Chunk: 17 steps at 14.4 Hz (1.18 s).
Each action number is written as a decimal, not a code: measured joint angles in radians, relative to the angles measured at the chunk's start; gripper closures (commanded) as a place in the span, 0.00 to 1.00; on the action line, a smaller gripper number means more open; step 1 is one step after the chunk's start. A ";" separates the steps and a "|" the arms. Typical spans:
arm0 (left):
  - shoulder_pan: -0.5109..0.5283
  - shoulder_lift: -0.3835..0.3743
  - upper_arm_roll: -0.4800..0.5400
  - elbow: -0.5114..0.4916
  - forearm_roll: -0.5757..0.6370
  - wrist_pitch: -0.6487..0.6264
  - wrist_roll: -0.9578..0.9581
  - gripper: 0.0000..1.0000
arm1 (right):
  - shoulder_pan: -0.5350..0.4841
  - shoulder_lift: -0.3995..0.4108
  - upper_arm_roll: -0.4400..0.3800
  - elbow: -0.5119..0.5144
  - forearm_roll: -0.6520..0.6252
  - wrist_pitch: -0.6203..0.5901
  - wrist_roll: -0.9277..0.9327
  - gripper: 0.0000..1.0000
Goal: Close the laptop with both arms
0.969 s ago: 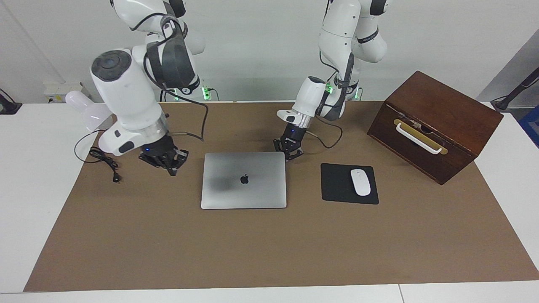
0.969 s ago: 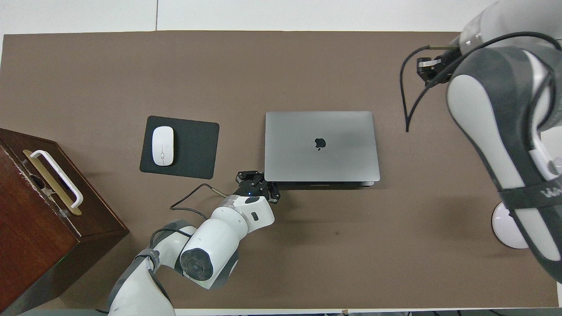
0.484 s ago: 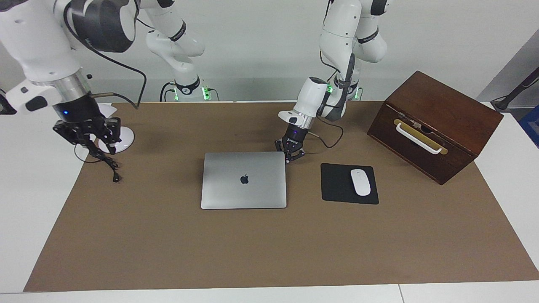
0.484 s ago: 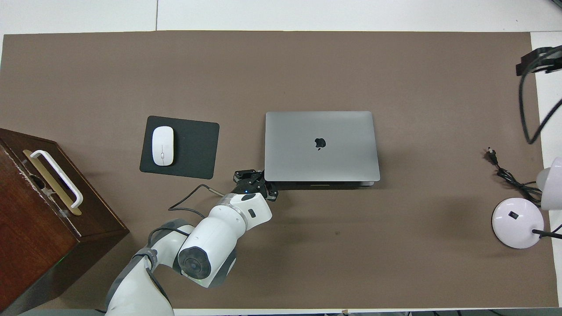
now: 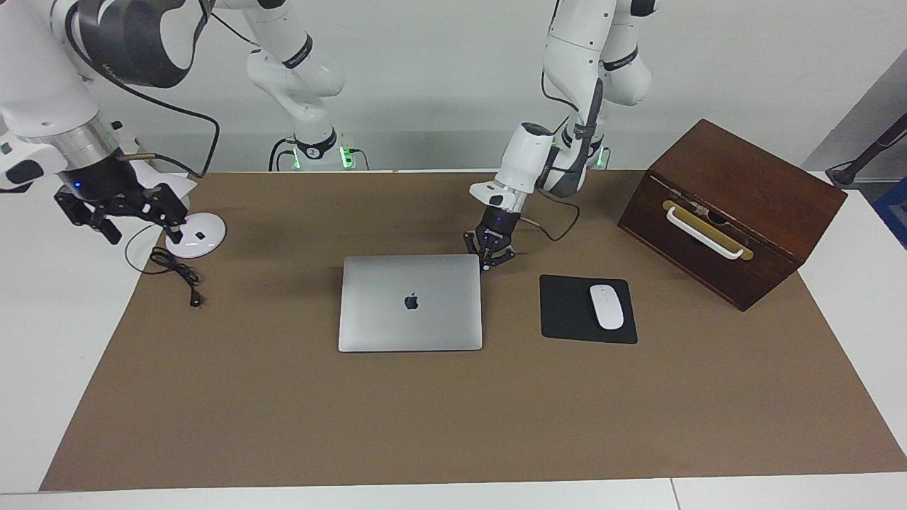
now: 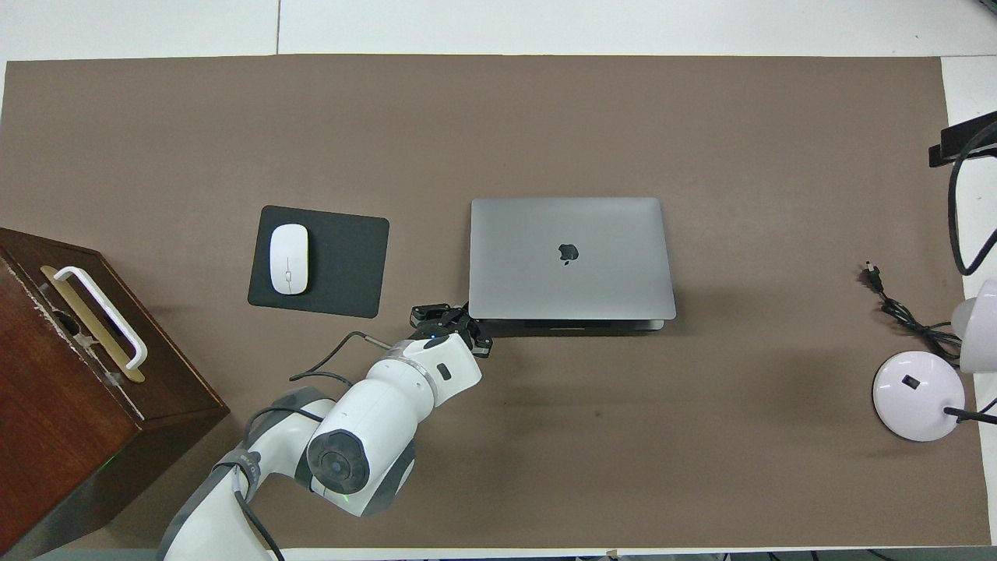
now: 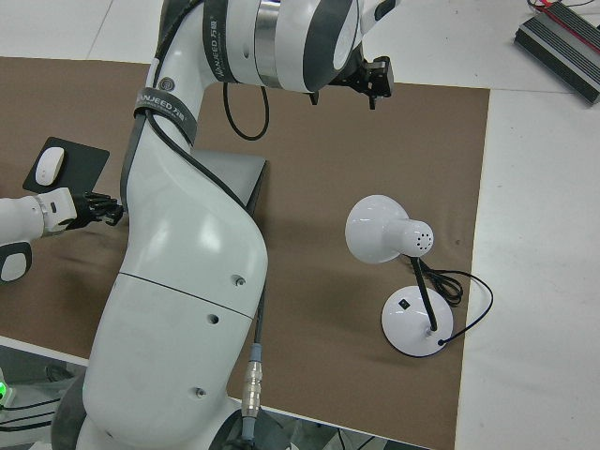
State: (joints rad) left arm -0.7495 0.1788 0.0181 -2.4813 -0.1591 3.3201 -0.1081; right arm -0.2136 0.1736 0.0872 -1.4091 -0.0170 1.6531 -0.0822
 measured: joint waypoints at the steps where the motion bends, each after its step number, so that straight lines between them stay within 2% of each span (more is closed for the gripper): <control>1: 0.001 -0.020 0.001 -0.001 0.000 -0.029 -0.002 1.00 | 0.000 -0.019 0.002 -0.040 0.001 0.000 0.015 0.00; 8: 0.006 -0.110 0.003 -0.001 0.000 -0.235 -0.003 1.00 | 0.009 -0.187 0.015 -0.285 0.071 0.046 0.033 0.00; 12: 0.016 -0.181 0.007 0.002 0.000 -0.393 -0.005 1.00 | 0.070 -0.246 0.022 -0.326 0.074 0.058 0.033 0.00; 17: 0.075 -0.288 0.011 0.046 0.000 -0.703 -0.005 1.00 | 0.160 -0.277 0.024 -0.331 0.074 0.059 0.033 0.00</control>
State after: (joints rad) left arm -0.6742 -0.1093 0.0288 -2.4356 -0.1593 2.6172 -0.1134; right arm -0.0537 -0.1036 0.1112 -1.7406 0.0570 1.7118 -0.0490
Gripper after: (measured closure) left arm 0.991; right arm 0.000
